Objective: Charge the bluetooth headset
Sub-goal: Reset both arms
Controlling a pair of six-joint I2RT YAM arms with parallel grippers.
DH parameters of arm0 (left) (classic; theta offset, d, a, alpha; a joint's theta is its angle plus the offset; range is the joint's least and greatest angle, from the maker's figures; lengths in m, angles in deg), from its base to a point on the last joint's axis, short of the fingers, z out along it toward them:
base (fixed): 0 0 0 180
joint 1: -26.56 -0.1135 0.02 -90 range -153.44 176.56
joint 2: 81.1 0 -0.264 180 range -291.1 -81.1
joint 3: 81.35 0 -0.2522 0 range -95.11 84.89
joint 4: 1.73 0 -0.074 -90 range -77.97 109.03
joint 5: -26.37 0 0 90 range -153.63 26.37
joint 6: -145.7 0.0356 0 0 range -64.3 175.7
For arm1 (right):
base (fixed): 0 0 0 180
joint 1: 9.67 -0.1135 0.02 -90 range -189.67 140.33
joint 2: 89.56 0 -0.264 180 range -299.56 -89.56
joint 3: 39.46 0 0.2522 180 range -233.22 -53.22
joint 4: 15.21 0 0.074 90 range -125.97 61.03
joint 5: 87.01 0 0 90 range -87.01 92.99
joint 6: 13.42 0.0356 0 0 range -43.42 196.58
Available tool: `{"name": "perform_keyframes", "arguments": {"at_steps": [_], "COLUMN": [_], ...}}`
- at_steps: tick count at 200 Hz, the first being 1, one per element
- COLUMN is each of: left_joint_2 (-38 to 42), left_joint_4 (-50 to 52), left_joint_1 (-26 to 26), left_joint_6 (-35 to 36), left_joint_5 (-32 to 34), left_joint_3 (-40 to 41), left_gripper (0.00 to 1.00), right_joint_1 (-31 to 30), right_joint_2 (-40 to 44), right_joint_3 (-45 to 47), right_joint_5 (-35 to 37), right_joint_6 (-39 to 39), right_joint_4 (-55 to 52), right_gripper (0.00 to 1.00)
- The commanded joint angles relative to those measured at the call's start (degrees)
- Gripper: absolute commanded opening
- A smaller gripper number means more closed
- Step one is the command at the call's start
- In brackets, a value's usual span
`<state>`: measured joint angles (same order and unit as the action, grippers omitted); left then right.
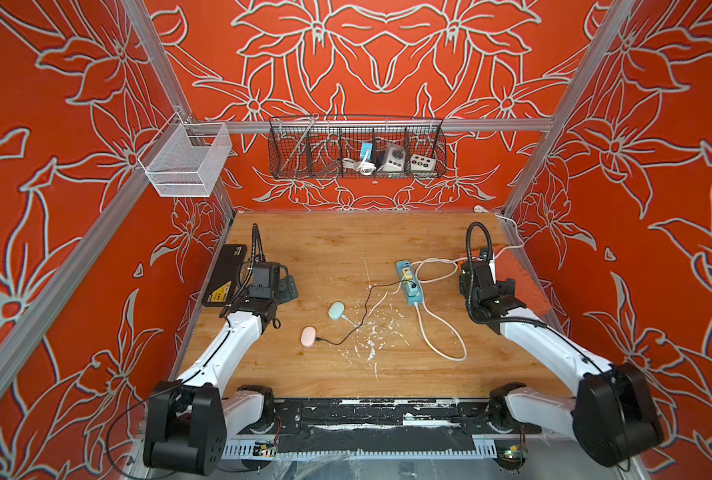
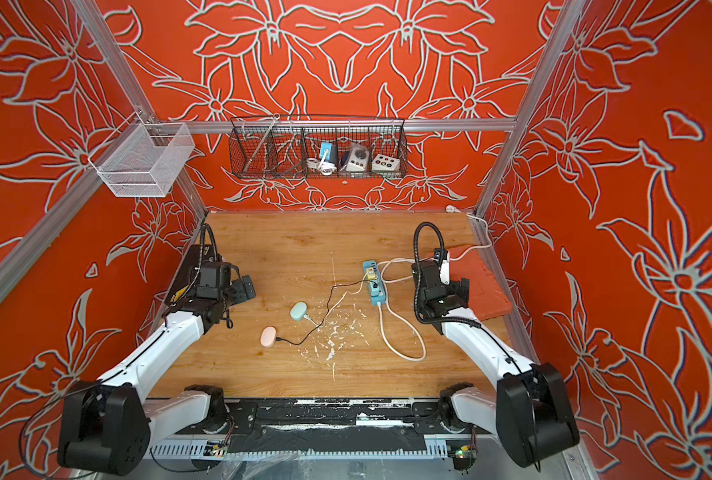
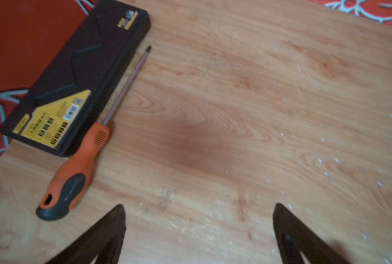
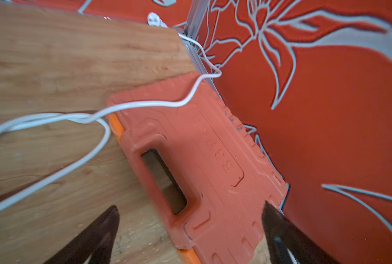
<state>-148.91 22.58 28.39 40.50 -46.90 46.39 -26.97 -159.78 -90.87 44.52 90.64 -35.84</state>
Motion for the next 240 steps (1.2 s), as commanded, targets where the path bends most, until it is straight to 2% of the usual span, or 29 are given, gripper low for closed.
{"name": "perform_keyframes", "arguments": {"at_steps": [1, 29, 40, 56, 68, 86, 96, 102, 109, 119, 122, 132, 144, 155, 178, 196, 212, 240], "left_joint_2": [-5.24, -10.06, -10.21, -10.77, -12.07, -11.35, -11.48, -13.17, -14.75, -12.69, -12.95, -14.19, -12.78, -13.68, -13.34, -13.30, -13.40, -12.97], "left_joint_4": [-11.92, -27.04, -30.98, -39.69, -45.90, -48.27, -51.99, -56.80, -59.84, -53.29, -54.38, -58.37, -54.61, -58.13, -57.25, -57.28, -57.45, -57.28], "left_joint_1": [-0.66, -0.65, -0.51, -0.66, -0.60, -0.60, -0.83, -0.86, -0.86, -0.99, -1.09, -1.12, -1.03, 0.05, 0.64, 0.59, 0.64, 0.64], "left_joint_6": [4.55, 7.08, 8.57, 10.50, 11.65, 13.00, 13.80, 14.56, 14.92, 14.29, 14.29, 14.66, 14.38, 15.08, 15.20, 15.20, 15.20, 15.11], "left_joint_5": [5.72, 5.74, 4.97, 2.48, 0.96, -3.00, -6.28, -7.37, -7.41, -7.94, -8.02, -7.84, -7.86, -5.65, -4.51, -4.43, -4.43, -4.51], "left_joint_3": [1.91, 8.16, 9.19, 12.60, 15.20, 17.14, 19.47, 21.21, 21.73, 20.09, 20.34, 21.39, 20.64, 21.68, 21.57, 21.55, 21.56, 21.77], "left_gripper": [0.94, 0.93, 0.92, 0.92, 0.92, 0.93, 0.93, 0.93, 0.94, 0.98, 0.99, 0.99, 0.99, 0.99, 0.99, 0.99, 0.99, 0.99], "right_joint_1": [1.67, 1.82, 1.85, 2.06, 2.70, 5.40, 6.32, 7.87, 10.93, 13.55, 13.54, 13.43, 12.12, 10.24, 10.37, 10.36, 11.05, 11.15], "right_joint_2": [-2.36, -6.10, -5.86, -6.27, -6.41, -10.56, -9.06, -7.85, -8.92, -14.12, -13.70, -9.65, -13.29, -10.29, -12.74, -11.32, -12.87, -11.76], "right_joint_3": [4.58, 11.15, 11.94, 13.77, 15.80, 19.83, 18.79, 18.33, 20.36, 23.57, 23.44, 19.30, 21.79, 21.57, 21.58, 20.55, 20.51, 20.38], "right_joint_5": [1.69, -1.17, -4.23, -4.09, -8.52, -13.30, -15.28, -19.45, -24.98, -27.31, -27.34, -27.61, -24.34, -22.38, -21.53, -22.51, -23.63, -23.79], "right_joint_6": [-4.44, -9.46, -11.78, -15.12, -17.78, -18.46, -17.02, -15.49, -14.27, -13.62, -13.73, -12.72, -14.61, -14.58, -14.93, -14.62, -14.57, -14.26], "right_joint_4": [13.67, 31.65, 34.10, 39.95, 45.37, 58.41, 52.54, 49.65, 53.76, 67.08, 65.76, 50.68, 62.54, 56.90, 61.21, 56.21, 58.79, 56.94], "right_gripper": [0.98, 0.98, 0.98, 0.98, 0.97, 0.98, 0.98, 0.98, 0.98, 0.98, 0.98, 0.98, 0.98, 0.98, 0.98, 0.98, 0.98, 0.98]}}
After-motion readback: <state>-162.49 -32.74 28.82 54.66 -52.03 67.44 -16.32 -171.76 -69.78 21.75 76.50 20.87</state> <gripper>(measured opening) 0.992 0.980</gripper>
